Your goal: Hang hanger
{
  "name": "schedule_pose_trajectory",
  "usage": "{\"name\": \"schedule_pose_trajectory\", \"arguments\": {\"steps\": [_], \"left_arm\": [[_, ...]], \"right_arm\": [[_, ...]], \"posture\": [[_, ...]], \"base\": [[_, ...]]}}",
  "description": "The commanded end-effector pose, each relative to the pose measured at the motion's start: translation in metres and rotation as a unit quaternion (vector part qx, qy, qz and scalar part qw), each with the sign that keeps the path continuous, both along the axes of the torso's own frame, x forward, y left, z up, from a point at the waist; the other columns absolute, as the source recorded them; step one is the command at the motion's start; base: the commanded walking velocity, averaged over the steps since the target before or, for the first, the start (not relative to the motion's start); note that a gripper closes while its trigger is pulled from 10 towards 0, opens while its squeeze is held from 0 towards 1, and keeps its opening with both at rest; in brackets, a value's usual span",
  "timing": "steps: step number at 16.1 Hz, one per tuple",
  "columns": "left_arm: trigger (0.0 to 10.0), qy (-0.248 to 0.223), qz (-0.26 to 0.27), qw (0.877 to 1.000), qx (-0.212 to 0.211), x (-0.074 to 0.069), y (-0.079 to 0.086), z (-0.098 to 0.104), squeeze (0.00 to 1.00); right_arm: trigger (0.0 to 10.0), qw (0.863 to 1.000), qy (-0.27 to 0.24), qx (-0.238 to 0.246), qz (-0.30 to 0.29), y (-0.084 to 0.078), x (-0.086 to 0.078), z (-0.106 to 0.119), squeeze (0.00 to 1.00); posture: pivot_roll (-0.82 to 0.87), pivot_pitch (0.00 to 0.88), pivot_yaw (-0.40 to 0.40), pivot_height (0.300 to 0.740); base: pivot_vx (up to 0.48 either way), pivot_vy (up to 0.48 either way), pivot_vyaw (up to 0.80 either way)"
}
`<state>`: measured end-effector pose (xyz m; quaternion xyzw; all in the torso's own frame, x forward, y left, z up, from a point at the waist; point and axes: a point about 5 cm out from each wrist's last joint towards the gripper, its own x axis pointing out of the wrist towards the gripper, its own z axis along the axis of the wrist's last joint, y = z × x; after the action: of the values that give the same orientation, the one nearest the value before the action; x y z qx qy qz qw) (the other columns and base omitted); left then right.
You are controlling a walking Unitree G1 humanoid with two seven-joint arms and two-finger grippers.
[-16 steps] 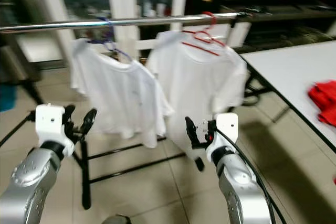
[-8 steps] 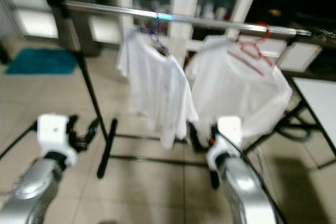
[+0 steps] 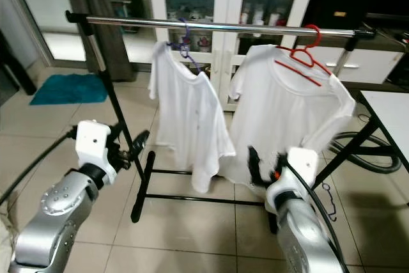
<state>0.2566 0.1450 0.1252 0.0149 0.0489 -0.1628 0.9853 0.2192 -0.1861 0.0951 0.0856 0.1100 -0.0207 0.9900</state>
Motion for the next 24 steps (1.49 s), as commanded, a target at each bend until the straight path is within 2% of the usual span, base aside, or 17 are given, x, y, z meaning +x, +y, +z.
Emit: {"name": "schedule_pose_trajectory", "arguments": {"steps": [1,3,5,6,9,12,14,15,17,19,20,21,22,24], "left_arm": [[10.0,-0.005,0.026,1.000,-0.008,0.000,0.006,0.000,0.00],[10.0,-0.006,0.053,0.999,0.000,-0.003,0.013,-0.002,0.00],[10.0,-0.011,0.065,0.998,-0.004,-0.008,0.021,-0.002,0.00],[10.0,-0.016,0.057,0.998,-0.005,-0.003,0.021,0.000,0.00],[10.0,-0.025,0.048,0.998,-0.010,0.006,0.015,0.006,0.00],[10.0,-0.025,0.029,0.999,-0.005,0.013,0.011,0.007,0.00],[10.0,-0.026,0.018,0.999,0.003,0.018,0.012,0.009,0.00],[10.0,-0.026,0.015,1.000,0.003,0.016,0.012,0.011,0.00],[10.0,-0.024,0.001,1.000,0.009,0.013,0.008,0.009,0.00],[10.0,-0.019,-0.005,1.000,0.012,0.010,0.006,0.006,0.00],[10.0,-0.006,-0.009,1.000,0.004,0.009,0.003,0.004,0.00],[10.0,-0.007,-0.028,1.000,0.001,0.009,-0.003,0.006,0.00],[10.0,-0.002,-0.040,0.999,0.003,0.010,-0.006,0.004,0.00],[10.0,0.002,-0.067,0.998,0.007,0.010,-0.013,0.005,0.00]], "right_arm": [[10.0,1.000,-0.007,0.010,-0.020,-0.010,-0.001,0.005,0.00],[10.0,1.000,-0.006,0.004,-0.012,-0.011,0.005,0.005,0.00],[10.0,1.000,-0.009,-0.006,0.016,-0.004,0.019,0.006,0.00],[10.0,0.999,-0.019,-0.017,0.038,0.005,0.021,0.012,0.00],[10.0,0.999,-0.023,-0.035,0.031,0.004,0.018,0.014,0.00],[10.0,0.999,-0.026,-0.030,0.012,0.003,0.022,0.016,0.00],[10.0,0.999,-0.041,-0.018,0.010,0.007,0.027,0.027,0.00],[10.0,0.998,-0.060,-0.007,0.024,0.010,0.030,0.035,0.00],[10.0,0.994,-0.102,-0.010,0.033,0.004,0.039,0.049,0.00],[10.0,0.994,-0.101,-0.026,0.033,0.000,0.041,0.052,0.00],[10.0,0.993,-0.107,-0.017,0.042,0.000,0.040,0.059,0.00],[10.0,0.990,-0.121,0.001,0.067,0.002,0.042,0.069,0.27],[10.0,0.988,-0.128,0.011,0.082,0.004,0.046,0.073,1.00],[10.0,0.983,-0.123,-0.007,0.136,0.012,0.056,0.082,1.00]], "posture": [[0.04,0.002,-0.015,0.740],[0.06,0.000,-0.041,0.740],[0.05,0.000,-0.043,0.740],[0.04,0.000,-0.037,0.740],[0.04,0.000,-0.028,0.740],[0.03,0.000,0.004,0.740],[0.04,0.000,0.019,0.740],[0.05,0.000,0.019,0.740],[0.08,0.020,-0.009,0.740],[0.06,0.018,-0.012,0.740],[0.05,0.010,-0.014,0.740],[0.04,0.002,-0.013,0.740],[0.04,0.004,-0.008,0.740],[0.06,0.000,-0.036,0.740]], "base": [[0.000,0.000,0.00],[0.000,0.000,0.00],[0.276,0.000,0.00],[0.416,0.000,0.00],[0.421,0.000,0.60],[0.426,0.000,0.27],[0.416,0.000,0.00],[0.405,0.000,0.00],[0.405,0.000,0.00],[0.399,0.000,0.00],[0.326,0.000,0.00],[0.000,0.000,0.00],[0.000,0.000,0.00],[0.000,0.000,0.00]]}}
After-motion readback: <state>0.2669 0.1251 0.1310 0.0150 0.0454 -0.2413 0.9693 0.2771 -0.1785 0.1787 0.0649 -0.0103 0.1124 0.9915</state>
